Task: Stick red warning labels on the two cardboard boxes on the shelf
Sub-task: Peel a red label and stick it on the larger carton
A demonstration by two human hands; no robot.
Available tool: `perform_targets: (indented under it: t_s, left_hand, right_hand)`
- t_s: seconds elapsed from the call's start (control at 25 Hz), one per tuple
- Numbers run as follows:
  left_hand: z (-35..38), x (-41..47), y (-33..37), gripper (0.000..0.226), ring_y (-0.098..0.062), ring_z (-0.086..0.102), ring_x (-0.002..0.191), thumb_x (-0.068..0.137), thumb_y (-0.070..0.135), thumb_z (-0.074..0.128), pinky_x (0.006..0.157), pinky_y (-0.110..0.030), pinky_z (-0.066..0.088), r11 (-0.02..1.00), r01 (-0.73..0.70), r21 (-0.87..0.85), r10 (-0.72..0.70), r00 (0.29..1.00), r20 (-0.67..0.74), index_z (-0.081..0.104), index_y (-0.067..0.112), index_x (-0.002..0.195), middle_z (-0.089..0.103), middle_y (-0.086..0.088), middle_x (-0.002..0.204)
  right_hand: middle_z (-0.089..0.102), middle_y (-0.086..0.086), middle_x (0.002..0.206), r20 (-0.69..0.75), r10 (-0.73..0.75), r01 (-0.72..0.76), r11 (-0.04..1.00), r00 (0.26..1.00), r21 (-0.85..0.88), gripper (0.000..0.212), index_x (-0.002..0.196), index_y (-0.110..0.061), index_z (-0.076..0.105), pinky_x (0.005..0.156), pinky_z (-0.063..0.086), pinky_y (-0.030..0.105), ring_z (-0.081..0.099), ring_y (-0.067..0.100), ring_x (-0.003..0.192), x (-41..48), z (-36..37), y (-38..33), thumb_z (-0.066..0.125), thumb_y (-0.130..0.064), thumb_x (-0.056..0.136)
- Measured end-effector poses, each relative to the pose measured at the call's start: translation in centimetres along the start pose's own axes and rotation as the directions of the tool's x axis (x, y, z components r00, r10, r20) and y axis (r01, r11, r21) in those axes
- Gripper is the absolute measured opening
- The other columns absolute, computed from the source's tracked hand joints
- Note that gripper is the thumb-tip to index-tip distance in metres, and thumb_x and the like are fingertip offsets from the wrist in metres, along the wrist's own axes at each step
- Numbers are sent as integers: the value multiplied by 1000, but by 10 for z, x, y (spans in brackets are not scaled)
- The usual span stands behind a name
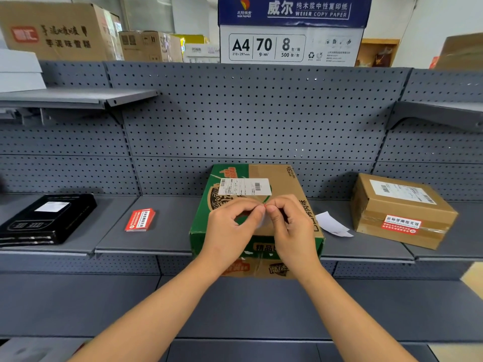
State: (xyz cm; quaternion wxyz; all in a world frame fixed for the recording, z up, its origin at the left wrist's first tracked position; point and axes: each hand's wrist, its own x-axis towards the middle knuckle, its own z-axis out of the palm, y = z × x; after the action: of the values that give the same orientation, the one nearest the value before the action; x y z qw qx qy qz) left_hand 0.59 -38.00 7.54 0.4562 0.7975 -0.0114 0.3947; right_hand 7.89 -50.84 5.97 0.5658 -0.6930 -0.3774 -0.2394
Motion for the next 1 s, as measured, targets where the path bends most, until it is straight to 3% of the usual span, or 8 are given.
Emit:
perform_targets:
  t_s: [0.2, 0.36, 0.56, 0.68, 0.8, 0.88, 1.0]
  left_hand:
    - [-2, 1, 1, 12, -5, 71, 95, 95, 11, 70, 86, -20, 55, 996, 62, -59, -61, 998, 19, 81, 17, 95, 77, 10, 95]
    - [-3, 2, 2, 13, -7, 71, 93, 97, 10, 68, 84, -17, 53, 969, 162, -184, -155, 987, 49, 81, 12, 97, 79, 4, 94]
    - [-1, 6, 5, 14, 0, 69, 89, 99, 15, 65, 81, -14, 52, 946, 244, -212, -246, 969, 19, 79, 12, 99, 78, 6, 93]
    - [2, 15, -1, 16, -2, 67, 87, 101, 19, 61, 82, -23, 55, 914, 324, -244, -337, 941, -13, 76, 15, 97, 75, 7, 90]
    - [3, 24, -12, 19, -25, 71, 104, 102, 23, 58, 91, -44, 59, 809, 424, -407, -468, 884, -9, 74, 14, 101, 76, -4, 104]
    - [2, 30, -16, 19, -30, 70, 112, 105, 18, 54, 90, -45, 61, 735, 451, -506, -527, 850, -9, 71, 8, 105, 73, -12, 116]
    - [-4, 34, -15, 21, -28, 70, 112, 108, 14, 49, 79, -37, 64, 614, 473, -632, -579, 814, 47, 64, 0, 110, 72, -16, 120]
  right_hand:
    - [57, -15, 91, -5, 4, -4, 1000, 1000, 0, 22, 91, -25, 61, 78, 41, 12, 56, 1, 87, 1, 1, -3, 59, -5, 101]
    - [57, -12, 92, 22, 8, -8, 1000, 1000, 16, 21, 91, -21, 61, 79, 40, 11, 55, 0, 88, 2, 2, -6, 58, -3, 101]
    - [56, -8, 93, 67, 30, -35, 997, 997, 62, 17, 90, -14, 60, 79, 42, 15, 56, 7, 88, 3, 2, -7, 55, -4, 103]
    - [59, -4, 91, 78, 148, -157, 979, 986, 130, 18, 87, -13, 60, 75, 47, 24, 56, 14, 84, 4, -1, -7, 54, -6, 103]
    - [64, -4, 90, 75, 317, -326, 923, 945, 204, 19, 87, -12, 61, 75, 49, 29, 58, 15, 79, 8, -8, -6, 51, -6, 103]
    - [71, -5, 96, 90, 430, -437, 855, 898, 280, 22, 86, -10, 62, 82, 53, 34, 63, 16, 81, 11, -12, 0, 49, -7, 103]
    - [77, 6, 106, 143, 531, -532, 713, 835, 457, 37, 76, -15, 67, 93, 54, 47, 66, 24, 93, 19, -20, 8, 45, -9, 106]
